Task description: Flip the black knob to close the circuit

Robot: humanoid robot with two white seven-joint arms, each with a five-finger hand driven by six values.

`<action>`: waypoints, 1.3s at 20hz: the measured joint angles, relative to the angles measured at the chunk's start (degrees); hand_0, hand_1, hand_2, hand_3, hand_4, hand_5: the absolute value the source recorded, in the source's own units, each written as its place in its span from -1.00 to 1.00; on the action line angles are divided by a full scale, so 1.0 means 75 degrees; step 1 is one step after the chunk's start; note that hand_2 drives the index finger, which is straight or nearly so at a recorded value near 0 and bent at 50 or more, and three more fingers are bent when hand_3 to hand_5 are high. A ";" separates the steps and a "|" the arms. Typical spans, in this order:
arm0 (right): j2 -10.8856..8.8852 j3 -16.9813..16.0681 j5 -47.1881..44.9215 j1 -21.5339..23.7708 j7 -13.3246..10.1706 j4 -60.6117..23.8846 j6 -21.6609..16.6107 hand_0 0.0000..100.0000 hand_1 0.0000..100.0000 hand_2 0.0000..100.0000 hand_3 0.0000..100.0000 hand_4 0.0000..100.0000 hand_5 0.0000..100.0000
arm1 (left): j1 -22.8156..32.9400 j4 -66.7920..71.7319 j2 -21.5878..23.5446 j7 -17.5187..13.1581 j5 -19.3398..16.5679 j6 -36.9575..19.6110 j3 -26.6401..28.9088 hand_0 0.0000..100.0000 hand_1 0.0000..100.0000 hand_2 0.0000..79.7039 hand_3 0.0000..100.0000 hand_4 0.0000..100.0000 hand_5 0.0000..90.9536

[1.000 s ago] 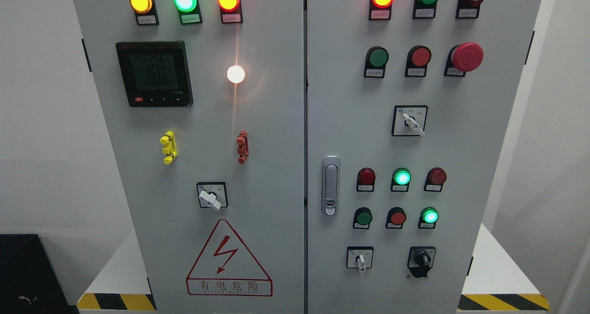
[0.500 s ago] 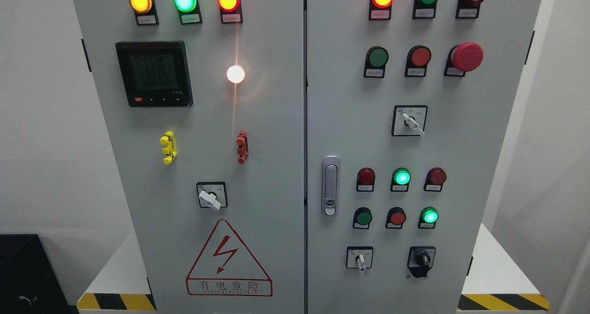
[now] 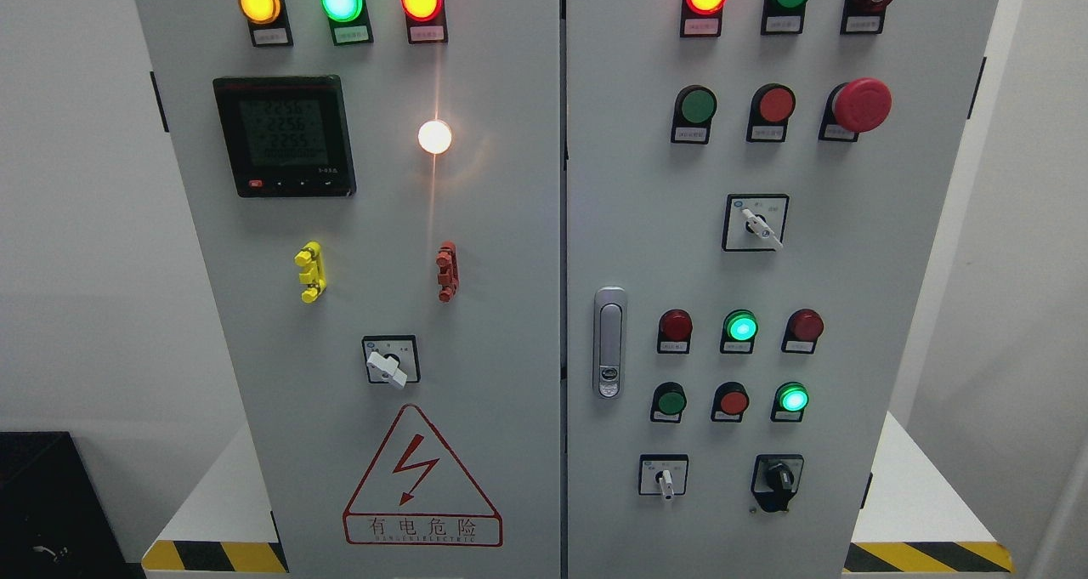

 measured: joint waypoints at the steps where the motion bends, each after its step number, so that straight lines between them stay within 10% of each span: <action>1: -0.0004 0.0003 0.0281 0.0000 -0.0038 -0.0096 0.0000 -1.00 -0.80 0.71 0.99 0.67 0.75 | 0.0000 0.0000 0.0000 0.0000 0.0000 0.0000 0.0000 -0.76 0.11 -1.00 -1.00 -1.00 -1.00; 26: -0.0053 -0.0627 0.4485 0.0051 -0.0223 -0.3368 0.0057 -1.00 -0.80 0.84 1.00 0.82 0.94 | 0.0000 0.0000 0.0000 0.0000 0.0000 0.0000 0.0000 -0.76 0.11 -1.00 -1.00 -1.00 -1.00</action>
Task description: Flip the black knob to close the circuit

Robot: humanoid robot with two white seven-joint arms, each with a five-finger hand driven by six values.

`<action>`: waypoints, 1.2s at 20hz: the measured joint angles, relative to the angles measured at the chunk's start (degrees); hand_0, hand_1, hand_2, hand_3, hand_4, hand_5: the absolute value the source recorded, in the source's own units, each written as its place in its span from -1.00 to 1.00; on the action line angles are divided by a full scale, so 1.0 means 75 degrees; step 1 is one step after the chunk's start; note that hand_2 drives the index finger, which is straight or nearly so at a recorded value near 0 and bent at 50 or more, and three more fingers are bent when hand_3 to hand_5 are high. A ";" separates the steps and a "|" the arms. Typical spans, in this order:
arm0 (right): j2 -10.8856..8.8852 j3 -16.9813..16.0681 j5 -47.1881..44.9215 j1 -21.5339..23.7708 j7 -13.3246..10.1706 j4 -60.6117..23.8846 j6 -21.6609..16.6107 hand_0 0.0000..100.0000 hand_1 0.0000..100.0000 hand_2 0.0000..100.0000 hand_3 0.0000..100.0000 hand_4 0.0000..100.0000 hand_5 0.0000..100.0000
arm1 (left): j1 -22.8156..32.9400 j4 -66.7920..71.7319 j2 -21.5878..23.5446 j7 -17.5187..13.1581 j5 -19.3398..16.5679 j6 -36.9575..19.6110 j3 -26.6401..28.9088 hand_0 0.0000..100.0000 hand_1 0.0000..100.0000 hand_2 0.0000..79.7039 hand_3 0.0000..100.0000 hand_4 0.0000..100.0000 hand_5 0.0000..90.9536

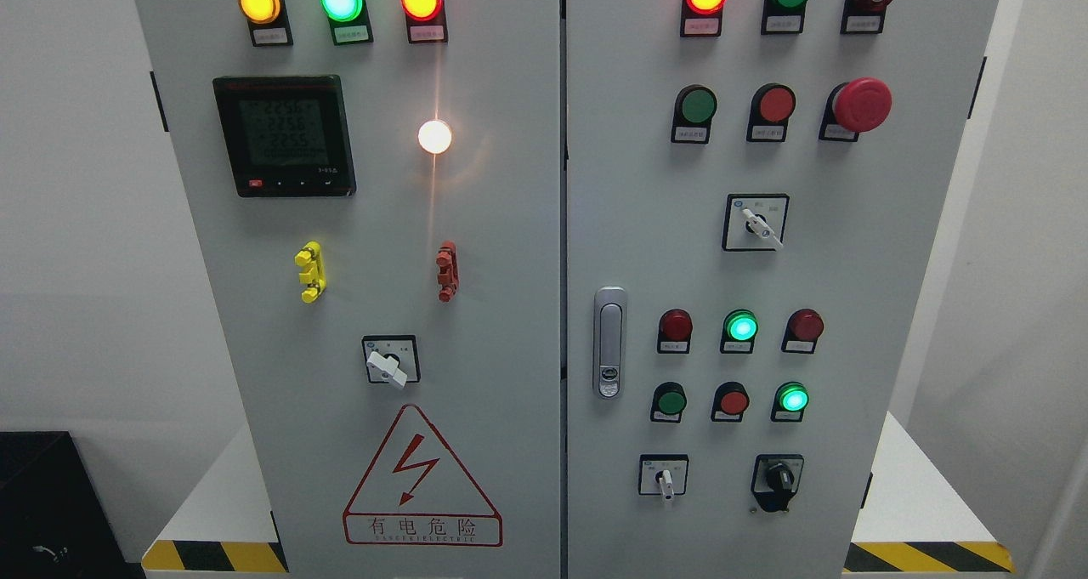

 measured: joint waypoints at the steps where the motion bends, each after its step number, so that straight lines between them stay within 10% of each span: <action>1: 0.0000 -0.0037 0.0039 0.0000 0.0016 -0.0132 0.0009 -1.00 -0.80 0.84 1.00 0.82 0.94 | 0.0000 0.0000 0.0000 0.0000 0.0000 0.0000 0.0000 -0.76 0.11 -1.00 -1.00 -1.00 -1.00; 24: -0.0001 -0.0515 0.0908 0.0083 0.0860 -0.2407 0.0567 -1.00 -0.83 0.84 1.00 0.83 0.94 | 0.0000 0.0000 0.0000 0.0000 0.0000 0.0000 0.0000 -0.76 0.11 -1.00 -1.00 -1.00 -1.00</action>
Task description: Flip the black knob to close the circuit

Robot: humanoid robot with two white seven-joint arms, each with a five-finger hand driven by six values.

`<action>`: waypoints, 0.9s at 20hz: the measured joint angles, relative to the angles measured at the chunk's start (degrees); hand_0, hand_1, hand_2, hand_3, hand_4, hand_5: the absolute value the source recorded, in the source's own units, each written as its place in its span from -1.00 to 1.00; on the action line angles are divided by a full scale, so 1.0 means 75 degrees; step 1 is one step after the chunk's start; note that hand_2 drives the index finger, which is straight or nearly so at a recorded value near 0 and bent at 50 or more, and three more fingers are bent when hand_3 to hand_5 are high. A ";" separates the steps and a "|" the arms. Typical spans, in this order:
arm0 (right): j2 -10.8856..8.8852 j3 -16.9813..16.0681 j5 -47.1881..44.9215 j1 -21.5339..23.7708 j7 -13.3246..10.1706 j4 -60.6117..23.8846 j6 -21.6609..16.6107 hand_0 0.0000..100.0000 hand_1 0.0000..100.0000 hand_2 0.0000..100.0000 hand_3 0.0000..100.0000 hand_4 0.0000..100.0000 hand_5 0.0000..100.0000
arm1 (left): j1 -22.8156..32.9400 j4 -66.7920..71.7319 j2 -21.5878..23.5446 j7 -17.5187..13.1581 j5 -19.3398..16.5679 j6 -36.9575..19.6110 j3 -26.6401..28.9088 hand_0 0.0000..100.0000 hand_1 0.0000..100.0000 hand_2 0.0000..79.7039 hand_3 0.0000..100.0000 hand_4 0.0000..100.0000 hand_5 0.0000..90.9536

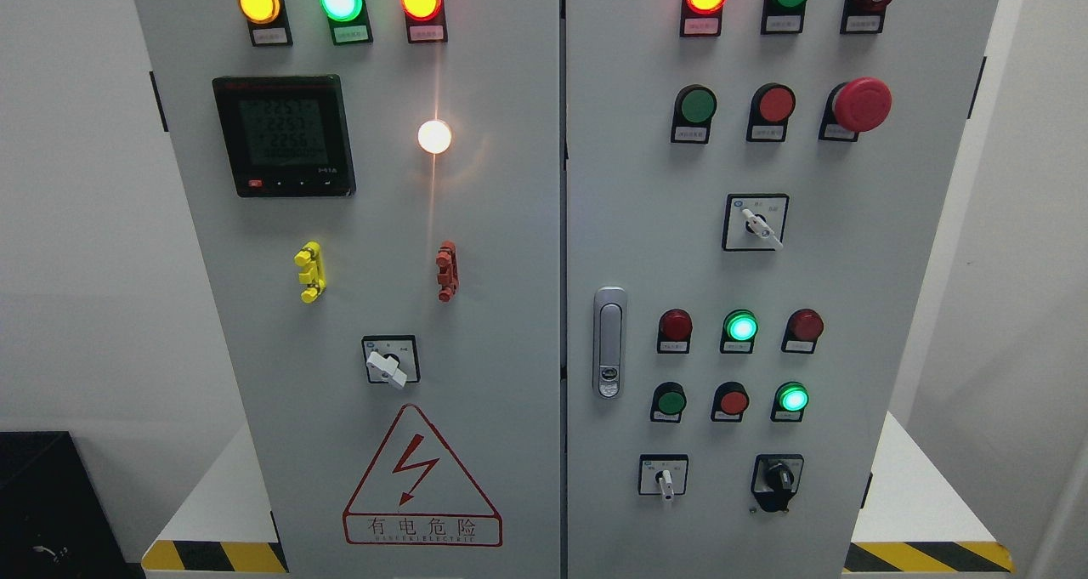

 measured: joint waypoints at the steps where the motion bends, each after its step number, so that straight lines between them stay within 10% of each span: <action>1: 0.0000 -0.0010 0.0059 -0.0032 0.0085 -0.0061 0.0130 -1.00 -0.85 0.84 1.00 0.83 0.94 | 0.0000 0.0000 0.0000 0.0000 0.0000 0.0000 0.0000 -0.76 0.11 -1.00 -1.00 -1.00 -1.00; 18: 0.0282 -0.0060 0.0974 -0.1026 0.1210 -0.0860 0.1732 -1.00 -0.97 0.84 1.00 0.84 0.94 | 0.0000 0.0000 0.0000 0.0000 0.0000 0.0000 0.0000 -0.76 0.11 -1.00 -1.00 -1.00 -1.00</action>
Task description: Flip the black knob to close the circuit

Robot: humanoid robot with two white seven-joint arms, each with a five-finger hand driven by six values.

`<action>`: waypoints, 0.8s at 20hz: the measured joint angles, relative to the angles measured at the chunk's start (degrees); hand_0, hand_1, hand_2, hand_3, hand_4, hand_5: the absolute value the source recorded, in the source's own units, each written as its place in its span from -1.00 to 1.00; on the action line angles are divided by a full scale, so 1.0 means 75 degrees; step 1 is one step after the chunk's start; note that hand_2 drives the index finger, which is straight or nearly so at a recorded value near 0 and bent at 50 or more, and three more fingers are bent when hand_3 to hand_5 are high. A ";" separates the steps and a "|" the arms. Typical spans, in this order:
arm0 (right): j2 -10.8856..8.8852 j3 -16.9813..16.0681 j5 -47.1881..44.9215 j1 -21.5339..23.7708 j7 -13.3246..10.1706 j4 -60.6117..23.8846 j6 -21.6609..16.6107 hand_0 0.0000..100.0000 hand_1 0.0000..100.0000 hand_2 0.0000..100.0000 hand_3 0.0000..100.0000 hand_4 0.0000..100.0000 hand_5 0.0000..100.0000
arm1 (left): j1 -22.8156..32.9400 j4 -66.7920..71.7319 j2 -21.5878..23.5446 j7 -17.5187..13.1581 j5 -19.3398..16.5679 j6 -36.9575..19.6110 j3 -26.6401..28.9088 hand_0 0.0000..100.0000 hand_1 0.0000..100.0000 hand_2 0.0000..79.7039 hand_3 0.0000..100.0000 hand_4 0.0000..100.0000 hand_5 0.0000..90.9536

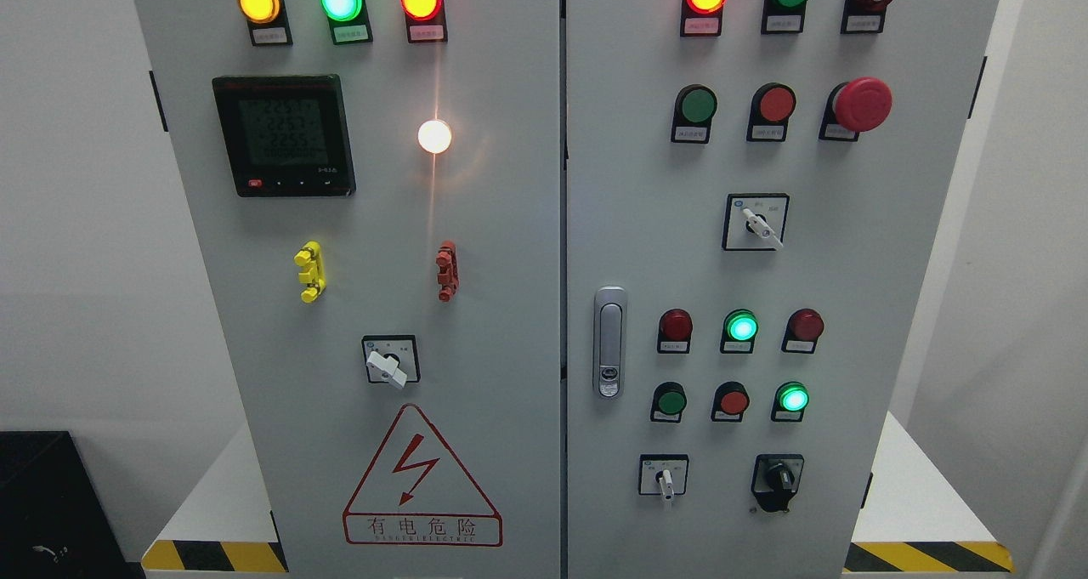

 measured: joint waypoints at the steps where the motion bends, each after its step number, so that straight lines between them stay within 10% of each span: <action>1: 0.0024 0.0000 0.0065 -0.0081 0.0101 -0.0033 0.0105 -1.00 -0.98 0.84 1.00 0.84 0.94 | 0.0000 0.0000 0.0000 0.0000 0.0000 0.0000 0.0000 -0.76 0.11 -1.00 -1.00 -1.00 -1.00; 16: 0.0205 0.0020 0.1038 -0.1085 0.1418 -0.0308 0.0998 -1.00 -0.97 0.84 1.00 0.84 0.94 | 0.0000 0.0000 0.0000 0.0000 0.0000 0.0000 0.0000 -0.76 0.11 -1.00 -1.00 -1.00 -1.00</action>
